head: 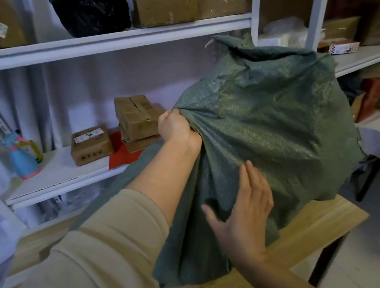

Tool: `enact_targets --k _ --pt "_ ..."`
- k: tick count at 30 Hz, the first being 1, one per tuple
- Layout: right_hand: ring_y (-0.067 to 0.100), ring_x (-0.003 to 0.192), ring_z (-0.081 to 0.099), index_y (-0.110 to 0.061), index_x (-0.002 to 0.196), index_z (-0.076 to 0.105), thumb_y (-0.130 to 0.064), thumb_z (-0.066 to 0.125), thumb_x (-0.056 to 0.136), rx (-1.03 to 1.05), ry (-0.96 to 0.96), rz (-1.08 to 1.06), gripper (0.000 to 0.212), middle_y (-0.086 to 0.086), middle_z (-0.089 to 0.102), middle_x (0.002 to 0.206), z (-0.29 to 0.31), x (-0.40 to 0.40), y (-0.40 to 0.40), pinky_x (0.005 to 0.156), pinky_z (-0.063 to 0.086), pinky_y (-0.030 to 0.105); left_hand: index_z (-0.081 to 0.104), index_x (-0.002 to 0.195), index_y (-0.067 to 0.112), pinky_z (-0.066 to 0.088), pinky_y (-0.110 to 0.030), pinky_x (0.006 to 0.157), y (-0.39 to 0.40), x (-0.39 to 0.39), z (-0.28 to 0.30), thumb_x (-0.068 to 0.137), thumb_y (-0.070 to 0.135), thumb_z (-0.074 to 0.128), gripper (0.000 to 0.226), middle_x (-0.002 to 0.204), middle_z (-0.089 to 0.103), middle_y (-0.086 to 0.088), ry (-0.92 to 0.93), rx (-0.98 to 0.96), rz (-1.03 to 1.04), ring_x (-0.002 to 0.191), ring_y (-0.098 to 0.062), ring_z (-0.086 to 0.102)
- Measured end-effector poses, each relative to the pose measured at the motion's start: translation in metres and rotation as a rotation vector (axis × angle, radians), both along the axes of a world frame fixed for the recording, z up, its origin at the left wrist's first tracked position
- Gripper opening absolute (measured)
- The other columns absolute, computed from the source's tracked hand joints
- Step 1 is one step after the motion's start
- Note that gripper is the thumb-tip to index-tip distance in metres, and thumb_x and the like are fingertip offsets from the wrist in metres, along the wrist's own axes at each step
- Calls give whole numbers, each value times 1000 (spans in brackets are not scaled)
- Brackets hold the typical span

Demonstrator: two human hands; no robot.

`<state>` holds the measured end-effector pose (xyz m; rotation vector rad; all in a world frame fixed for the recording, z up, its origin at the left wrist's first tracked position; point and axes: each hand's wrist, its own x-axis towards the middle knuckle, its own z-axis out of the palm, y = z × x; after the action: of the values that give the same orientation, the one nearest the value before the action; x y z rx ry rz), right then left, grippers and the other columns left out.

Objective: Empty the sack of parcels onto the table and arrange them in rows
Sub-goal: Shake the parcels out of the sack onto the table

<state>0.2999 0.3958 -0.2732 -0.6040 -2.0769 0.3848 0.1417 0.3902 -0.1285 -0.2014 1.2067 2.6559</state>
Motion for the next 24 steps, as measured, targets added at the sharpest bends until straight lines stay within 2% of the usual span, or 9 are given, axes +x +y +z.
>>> enact_targets --k 2,5,7,10,14,16,19,22,24 --pt "32 144 25 -5 150 23 -50 85 64 -89 -48 -70 115 15 30 153 0 -6 -3 119 19 48 56 124 0 51 -58 93 4 4 0 98 1 40 30 123 61 -22 -13 9 -25 111 -39 62" --pt "34 136 32 -3 145 35 -49 84 64 -42 -82 -129 106 17 40 143 7 -17 -1 115 27 53 59 122 1 51 -58 94 9 8 0 98 3 41 30 122 63 -22 -20 27 -70 109 -38 64" --pt "35 127 39 -4 139 45 -47 84 64 17 -91 -158 95 17 48 132 11 -25 2 111 33 53 59 122 0 51 -59 94 11 10 -1 98 3 41 30 122 63 -23 -16 26 -96 109 -39 64" --pt "34 111 47 -8 126 55 -44 83 67 -35 -72 -249 75 14 55 117 21 -36 6 98 38 51 59 122 -3 52 -56 93 13 17 -1 99 2 40 30 122 63 -25 -8 28 -134 110 -40 63" --pt "32 96 50 -15 103 63 -33 79 77 -97 -2 -312 35 8 58 95 33 -44 16 86 37 47 57 125 -4 54 -53 89 17 23 -1 100 4 40 31 123 63 -26 0 41 -187 109 -41 63" --pt "31 95 50 -16 96 64 -24 76 80 -148 72 -313 22 8 58 94 36 -46 21 84 35 45 56 127 -3 56 -49 83 18 25 0 102 6 39 32 122 63 -26 13 32 -203 106 -39 64" --pt "30 94 54 -15 95 63 -19 73 81 -183 154 -259 18 7 60 98 38 -46 24 80 37 42 55 127 -3 58 -45 77 17 24 1 102 7 39 31 119 64 -25 32 21 -232 96 -35 66" --pt "28 82 59 -13 94 62 -14 69 87 -195 182 -164 10 4 64 88 41 -43 30 74 42 41 57 105 3 55 -50 88 15 19 0 103 7 39 19 101 65 -22 81 38 -272 90 -33 65" --pt "25 71 56 -14 91 59 -20 62 94 -239 194 -139 8 2 63 80 48 -42 33 71 44 41 52 90 8 55 -48 86 13 17 0 103 8 40 18 87 60 -16 119 15 -291 79 -27 62"
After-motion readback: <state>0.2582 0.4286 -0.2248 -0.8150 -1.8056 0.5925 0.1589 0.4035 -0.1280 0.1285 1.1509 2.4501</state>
